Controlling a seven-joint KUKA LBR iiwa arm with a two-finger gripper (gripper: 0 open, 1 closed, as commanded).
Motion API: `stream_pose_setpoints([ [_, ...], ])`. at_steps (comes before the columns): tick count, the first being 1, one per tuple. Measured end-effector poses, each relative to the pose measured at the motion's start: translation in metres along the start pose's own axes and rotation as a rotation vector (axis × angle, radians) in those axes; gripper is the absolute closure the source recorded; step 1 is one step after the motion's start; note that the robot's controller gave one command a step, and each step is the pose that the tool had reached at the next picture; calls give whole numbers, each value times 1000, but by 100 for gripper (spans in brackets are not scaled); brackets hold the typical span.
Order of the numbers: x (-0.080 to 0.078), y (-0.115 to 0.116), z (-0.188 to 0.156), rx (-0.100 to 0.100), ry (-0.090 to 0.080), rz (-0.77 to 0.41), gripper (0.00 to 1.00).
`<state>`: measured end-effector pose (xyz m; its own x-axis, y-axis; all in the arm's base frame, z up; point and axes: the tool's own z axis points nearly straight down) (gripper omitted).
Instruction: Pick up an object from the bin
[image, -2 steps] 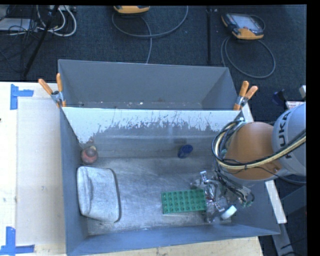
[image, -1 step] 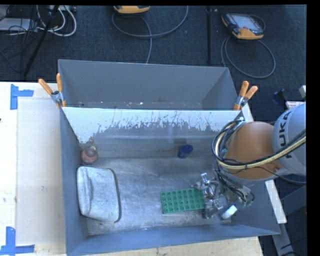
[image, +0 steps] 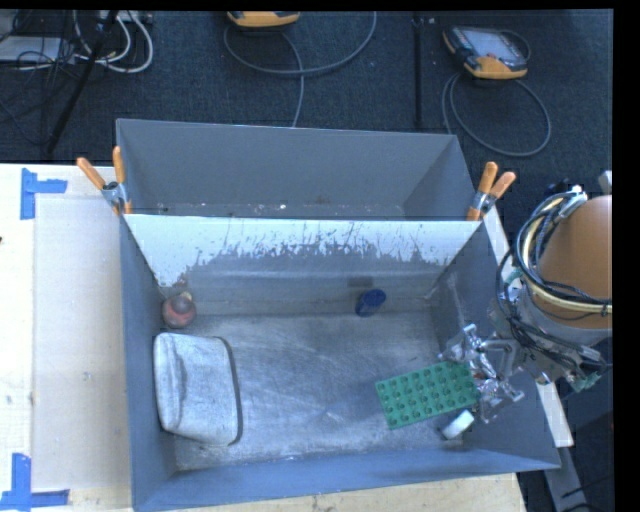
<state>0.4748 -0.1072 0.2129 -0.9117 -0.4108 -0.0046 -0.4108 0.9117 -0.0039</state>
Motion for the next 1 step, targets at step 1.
stream_pose_setpoints([
  [1, -34, -18, -105, 0, -2, -289, 100],
])
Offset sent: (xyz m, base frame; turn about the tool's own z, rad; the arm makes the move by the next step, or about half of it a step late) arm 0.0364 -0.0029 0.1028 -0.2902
